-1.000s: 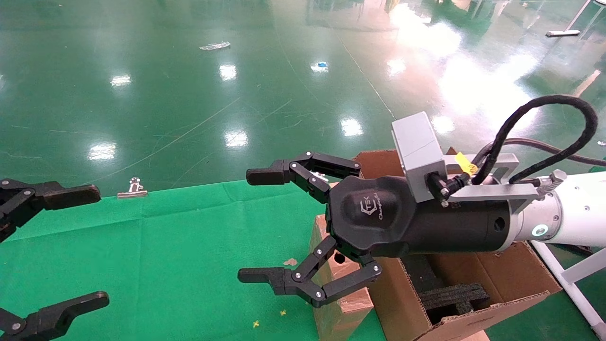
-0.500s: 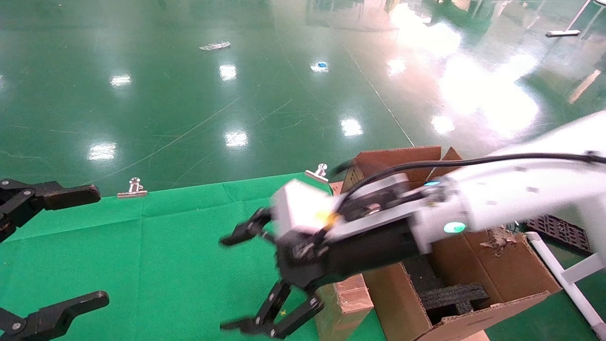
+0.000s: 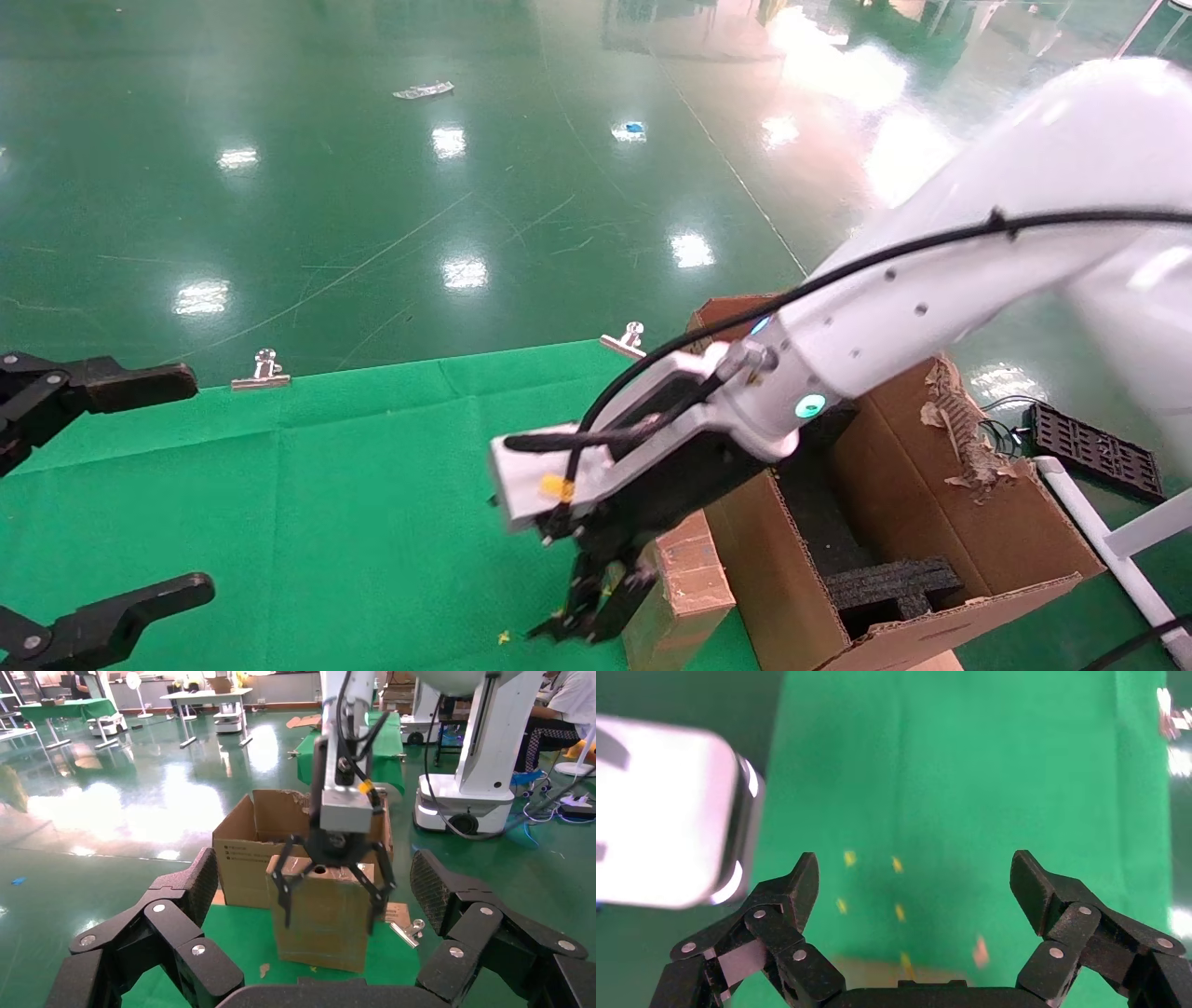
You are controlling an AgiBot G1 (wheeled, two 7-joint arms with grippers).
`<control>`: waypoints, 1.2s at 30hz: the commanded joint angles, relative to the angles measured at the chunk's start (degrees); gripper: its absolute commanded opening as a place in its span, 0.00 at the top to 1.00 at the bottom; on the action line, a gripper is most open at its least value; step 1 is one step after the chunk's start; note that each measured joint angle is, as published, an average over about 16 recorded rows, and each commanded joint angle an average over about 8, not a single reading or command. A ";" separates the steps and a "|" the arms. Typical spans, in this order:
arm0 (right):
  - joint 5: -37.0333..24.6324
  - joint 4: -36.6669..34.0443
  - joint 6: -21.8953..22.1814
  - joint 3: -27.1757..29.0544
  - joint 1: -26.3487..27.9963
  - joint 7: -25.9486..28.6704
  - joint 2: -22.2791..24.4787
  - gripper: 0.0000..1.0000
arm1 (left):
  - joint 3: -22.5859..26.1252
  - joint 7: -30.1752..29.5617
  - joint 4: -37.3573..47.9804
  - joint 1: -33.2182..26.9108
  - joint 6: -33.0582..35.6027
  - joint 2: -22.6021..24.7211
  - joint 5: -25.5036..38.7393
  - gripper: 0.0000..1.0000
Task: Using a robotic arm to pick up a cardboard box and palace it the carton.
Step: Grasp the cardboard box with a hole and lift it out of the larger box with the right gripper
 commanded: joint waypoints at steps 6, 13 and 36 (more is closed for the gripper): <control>-1.35 0.04 -0.17 -8.80 10.87 1.83 1.63 0.00 | 0.03 0.01 0.00 -0.01 -0.01 -0.01 -0.02 0.00; -1.40 0.09 -0.24 -19.60 18.99 4.66 0.90 0.00 | 0.06 0.03 0.00 -0.01 -0.03 -0.02 -0.04 0.00; -0.85 -0.34 3.15 -43.13 29.74 22.27 -7.34 0.00 | 0.15 0.08 0.00 -0.03 -0.07 -0.06 -0.10 0.00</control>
